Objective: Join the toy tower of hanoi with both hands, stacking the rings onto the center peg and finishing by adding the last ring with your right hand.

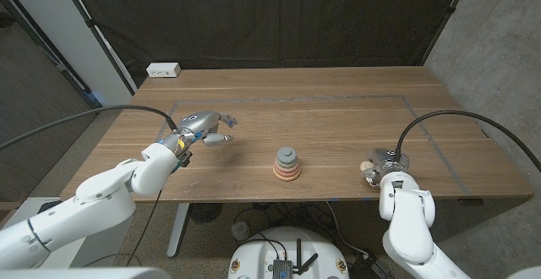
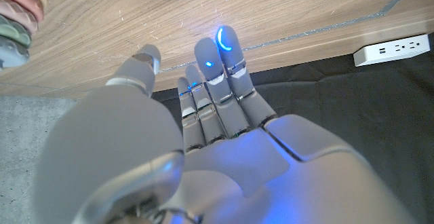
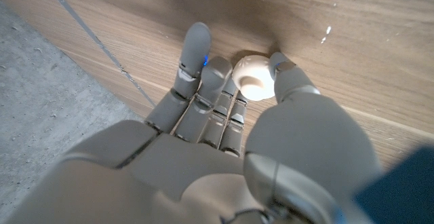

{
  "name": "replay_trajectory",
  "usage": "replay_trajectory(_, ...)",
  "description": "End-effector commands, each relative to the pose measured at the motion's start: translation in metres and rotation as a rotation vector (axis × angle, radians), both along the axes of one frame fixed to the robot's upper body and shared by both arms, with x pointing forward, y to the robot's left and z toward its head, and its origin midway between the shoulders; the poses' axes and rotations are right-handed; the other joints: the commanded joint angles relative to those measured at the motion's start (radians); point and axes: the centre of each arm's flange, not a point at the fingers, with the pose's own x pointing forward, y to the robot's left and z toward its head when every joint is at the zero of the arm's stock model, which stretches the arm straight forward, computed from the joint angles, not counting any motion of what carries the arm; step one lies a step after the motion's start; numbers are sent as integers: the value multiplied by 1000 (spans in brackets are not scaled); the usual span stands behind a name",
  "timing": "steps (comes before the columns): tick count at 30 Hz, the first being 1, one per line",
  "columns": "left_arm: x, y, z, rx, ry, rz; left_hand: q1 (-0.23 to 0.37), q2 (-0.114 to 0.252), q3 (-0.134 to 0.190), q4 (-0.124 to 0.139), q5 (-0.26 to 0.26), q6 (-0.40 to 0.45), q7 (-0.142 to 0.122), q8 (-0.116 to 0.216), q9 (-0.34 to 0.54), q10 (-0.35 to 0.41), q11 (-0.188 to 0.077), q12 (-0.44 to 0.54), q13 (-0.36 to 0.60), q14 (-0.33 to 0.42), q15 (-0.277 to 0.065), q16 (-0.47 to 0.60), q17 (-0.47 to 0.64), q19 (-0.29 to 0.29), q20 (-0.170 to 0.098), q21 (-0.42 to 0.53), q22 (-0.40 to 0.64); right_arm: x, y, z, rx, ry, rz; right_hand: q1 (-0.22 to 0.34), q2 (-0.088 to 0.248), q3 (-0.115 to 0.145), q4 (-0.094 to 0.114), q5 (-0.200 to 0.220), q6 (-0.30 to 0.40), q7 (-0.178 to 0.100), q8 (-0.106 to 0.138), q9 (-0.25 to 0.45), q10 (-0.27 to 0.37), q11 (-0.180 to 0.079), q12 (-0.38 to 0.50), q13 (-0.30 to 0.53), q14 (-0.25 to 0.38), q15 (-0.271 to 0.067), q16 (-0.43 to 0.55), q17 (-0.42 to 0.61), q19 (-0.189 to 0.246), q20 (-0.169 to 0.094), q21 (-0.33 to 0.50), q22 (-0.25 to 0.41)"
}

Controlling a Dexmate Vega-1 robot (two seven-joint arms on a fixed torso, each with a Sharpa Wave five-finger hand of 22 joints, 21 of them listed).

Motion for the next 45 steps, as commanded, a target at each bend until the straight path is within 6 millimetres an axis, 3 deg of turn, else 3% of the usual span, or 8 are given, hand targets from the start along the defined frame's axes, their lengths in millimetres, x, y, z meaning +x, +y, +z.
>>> replay_trajectory(1,-2,0,0,-6,-4,4,0,12,10,-2,5,6,-2,-2,3,10,2,5,7,12,-89,1,3,10,-135,4,3,1,-3,-5,21,-27,25,4,22,14,1,12,36,-4,17,10,44,-9,7,4,22,1,22,5,19,-60,10,4)
replay_trajectory(8,-3,0,1,-6,-4,6,-2,13,12,-2,6,8,0,-3,4,11,-1,3,8,12,-89,-2,2,12,-136,4,3,-2,-3,-1,48,-56,46,22,36,31,-5,19,73,15,41,23,88,-1,11,13,52,1,56,7,51,-61,21,13)
replay_trajectory(26,-4,1,0,-8,-3,3,-4,13,16,-4,8,14,-2,-4,6,16,-2,-1,7,17,-90,-1,3,17,-137,4,3,-13,-3,12,40,-98,51,35,44,48,-6,26,81,20,45,22,107,3,4,22,66,2,85,7,70,-61,24,16)
replay_trajectory(45,-2,0,0,-1,4,3,-5,13,21,-5,10,20,-2,-6,9,21,-5,-3,11,20,-90,-2,2,18,-138,4,3,-36,7,40,11,-108,50,27,45,57,0,30,76,17,42,19,110,4,-9,29,64,2,100,6,73,-60,19,14)
